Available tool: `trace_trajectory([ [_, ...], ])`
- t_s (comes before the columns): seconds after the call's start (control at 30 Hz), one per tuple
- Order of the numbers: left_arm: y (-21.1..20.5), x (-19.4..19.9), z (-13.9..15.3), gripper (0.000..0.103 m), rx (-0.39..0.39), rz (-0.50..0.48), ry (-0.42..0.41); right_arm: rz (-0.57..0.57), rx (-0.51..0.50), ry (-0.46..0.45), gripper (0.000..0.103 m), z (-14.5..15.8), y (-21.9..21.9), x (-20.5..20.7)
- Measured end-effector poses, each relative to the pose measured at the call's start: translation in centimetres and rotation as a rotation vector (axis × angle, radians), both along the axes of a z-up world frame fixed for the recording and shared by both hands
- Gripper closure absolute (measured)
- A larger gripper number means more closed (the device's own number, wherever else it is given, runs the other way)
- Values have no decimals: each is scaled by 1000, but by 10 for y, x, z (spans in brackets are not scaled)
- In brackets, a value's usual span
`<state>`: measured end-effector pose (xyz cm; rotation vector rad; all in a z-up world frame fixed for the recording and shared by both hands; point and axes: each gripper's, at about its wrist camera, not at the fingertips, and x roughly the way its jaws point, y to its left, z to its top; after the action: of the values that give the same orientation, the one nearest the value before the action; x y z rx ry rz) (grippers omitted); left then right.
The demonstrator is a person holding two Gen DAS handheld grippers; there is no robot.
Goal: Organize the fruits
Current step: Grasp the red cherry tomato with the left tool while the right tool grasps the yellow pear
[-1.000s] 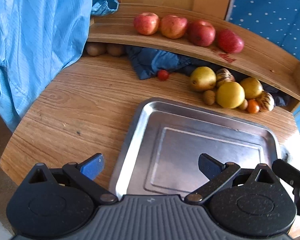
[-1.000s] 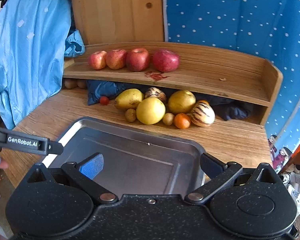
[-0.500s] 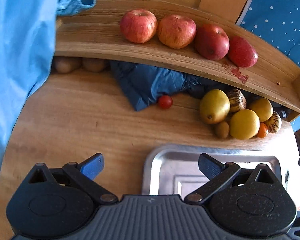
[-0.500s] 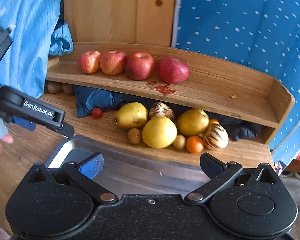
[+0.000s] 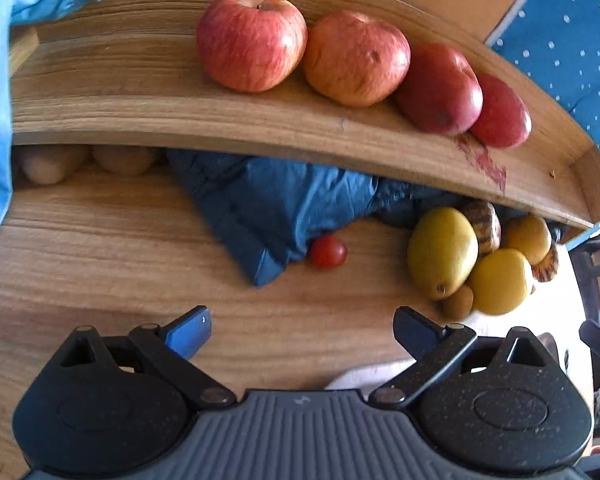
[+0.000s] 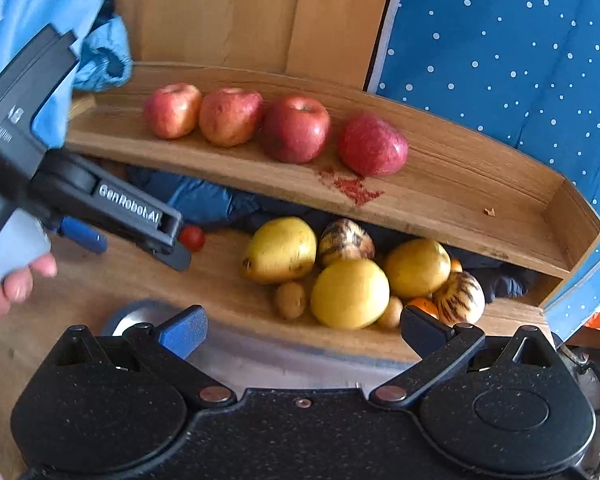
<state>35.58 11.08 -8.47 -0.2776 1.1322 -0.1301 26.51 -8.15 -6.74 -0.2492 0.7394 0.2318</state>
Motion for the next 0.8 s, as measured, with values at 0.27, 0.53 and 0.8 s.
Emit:
trace_trajectory([
  [0.27, -3, 13, -8, 25, -108, -13, -25, 8, -45, -32, 10, -10, 31, 22],
  [0.53, -5, 29, -15, 54, -144, -13, -40, 29, -97, -35, 22, -27, 48, 44],
  [0.8, -5, 40, -17, 63, -138, -11, -51, -1, -98, -11, 31, -39, 50, 64],
])
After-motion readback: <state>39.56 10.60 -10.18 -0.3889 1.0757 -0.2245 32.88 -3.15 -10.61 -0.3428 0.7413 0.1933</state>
